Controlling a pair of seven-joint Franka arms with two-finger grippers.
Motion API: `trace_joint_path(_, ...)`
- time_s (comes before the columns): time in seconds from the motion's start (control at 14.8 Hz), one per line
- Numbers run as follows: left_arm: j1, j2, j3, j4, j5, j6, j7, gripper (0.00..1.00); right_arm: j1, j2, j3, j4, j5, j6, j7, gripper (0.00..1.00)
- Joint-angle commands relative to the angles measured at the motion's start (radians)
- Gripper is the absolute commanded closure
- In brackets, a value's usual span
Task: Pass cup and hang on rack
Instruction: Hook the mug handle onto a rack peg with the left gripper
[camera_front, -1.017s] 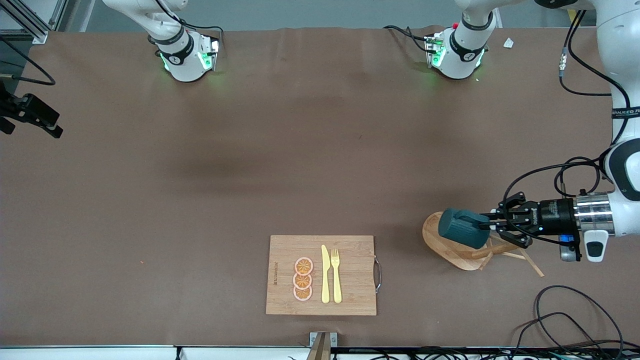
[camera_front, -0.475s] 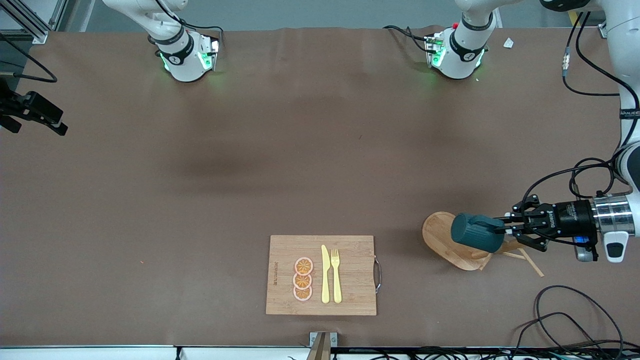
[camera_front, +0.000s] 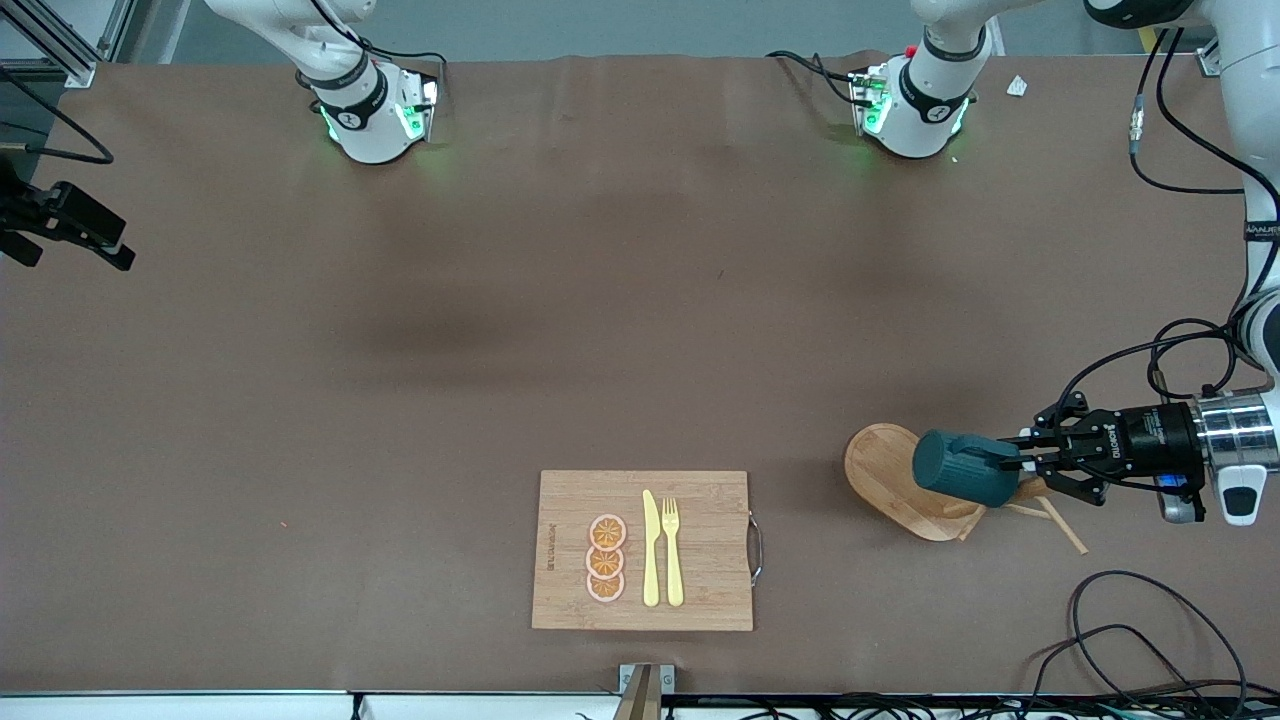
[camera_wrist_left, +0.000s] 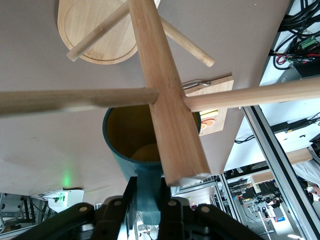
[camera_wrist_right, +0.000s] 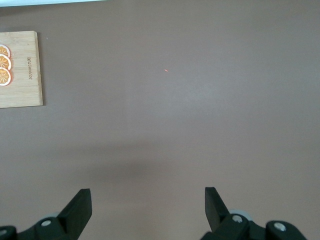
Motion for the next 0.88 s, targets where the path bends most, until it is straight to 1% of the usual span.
trace_joint_path(0.0, 0.009, 0.002, -0.003, 0.007, -0.023, -0.014, 0.004, 1.0, -0.02, -0.009, 0.009, 0.0, 0.021, -0.004, -0.02, 0.0)
trace_joint_path(0.47, 0.018, 0.014, -0.003, 0.011, -0.023, -0.014, 0.004, 1.0, -0.022, -0.009, 0.009, -0.002, 0.019, -0.006, -0.02, 0.0)
trace_joint_path(0.81, 0.026, 0.019, -0.001, 0.014, -0.025, -0.013, 0.005, 0.96, -0.022, -0.009, 0.009, -0.002, 0.019, -0.006, -0.018, 0.0)
